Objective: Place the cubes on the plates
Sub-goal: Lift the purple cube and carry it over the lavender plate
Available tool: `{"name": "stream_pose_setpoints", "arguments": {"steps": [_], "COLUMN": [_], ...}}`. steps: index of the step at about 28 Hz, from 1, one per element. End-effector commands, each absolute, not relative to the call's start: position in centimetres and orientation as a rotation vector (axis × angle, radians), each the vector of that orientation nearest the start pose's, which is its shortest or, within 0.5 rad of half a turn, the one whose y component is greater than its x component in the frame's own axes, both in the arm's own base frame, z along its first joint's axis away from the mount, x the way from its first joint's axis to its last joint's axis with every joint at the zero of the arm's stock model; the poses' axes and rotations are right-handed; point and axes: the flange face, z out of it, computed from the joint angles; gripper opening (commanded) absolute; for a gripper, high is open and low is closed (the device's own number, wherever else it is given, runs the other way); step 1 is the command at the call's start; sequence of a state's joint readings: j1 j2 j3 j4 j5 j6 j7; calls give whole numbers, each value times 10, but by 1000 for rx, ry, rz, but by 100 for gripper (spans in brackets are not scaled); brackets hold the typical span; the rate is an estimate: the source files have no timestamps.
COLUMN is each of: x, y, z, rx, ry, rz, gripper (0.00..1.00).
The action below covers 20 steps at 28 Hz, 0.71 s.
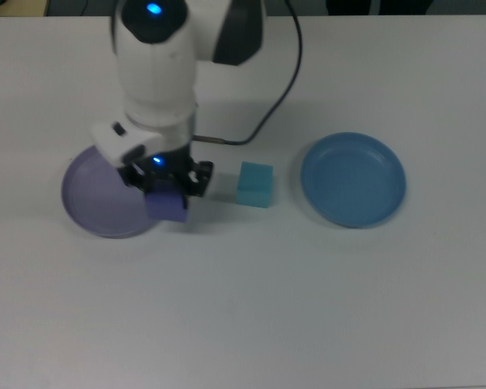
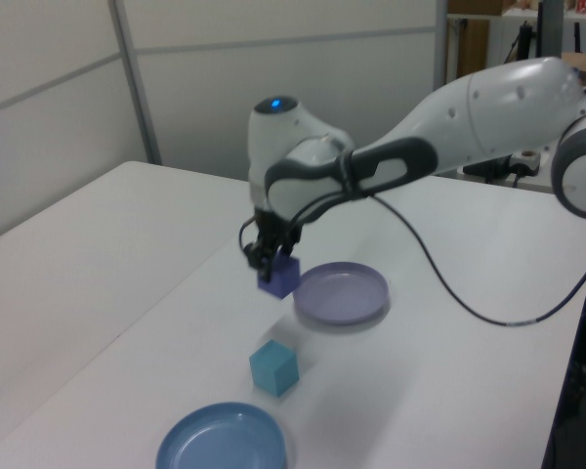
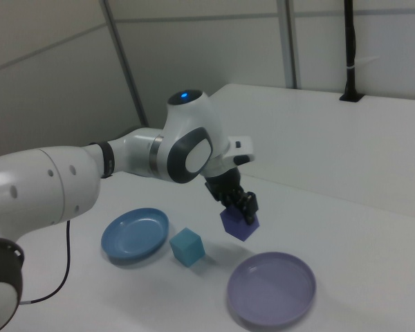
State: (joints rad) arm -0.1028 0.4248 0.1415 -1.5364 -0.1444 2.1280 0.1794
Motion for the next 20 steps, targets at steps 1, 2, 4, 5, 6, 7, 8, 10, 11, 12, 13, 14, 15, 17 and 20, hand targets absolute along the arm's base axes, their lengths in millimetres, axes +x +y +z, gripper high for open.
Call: {"name": "stream_pose_setpoints", "arguments": {"steps": [1,2,4,5,6,7,8,10,11,12,13,14,15,17,20], "x": [680,679,675,673,672,672,673,673,674,674,673,673,673,673,673], "y": [-23,-29,-38,-42,-50,-54,-57,-64,-66,-67,-70,-72,-73,-73,-72], "z": [424,418,405,400,390,385,380,375,374,374,375,375,376,377,379], "rx": [-3214,-3230,-3256,-3262,-3268,-3270,-3271,-3273,-3271,-3269,-3267,-3263,-3262,-3260,-3260], "ry": [198,203,208,216,228,239,245,260,268,272,281,290,299,309,310], "rz": [-170,-144,-98,-82,-56,-45,-32,-27,-32,-31,-33,-33,-30,-28,-31], "gripper": [36,36,36,36,38,39,41,47,48,51,58,65,75,100,100]}}
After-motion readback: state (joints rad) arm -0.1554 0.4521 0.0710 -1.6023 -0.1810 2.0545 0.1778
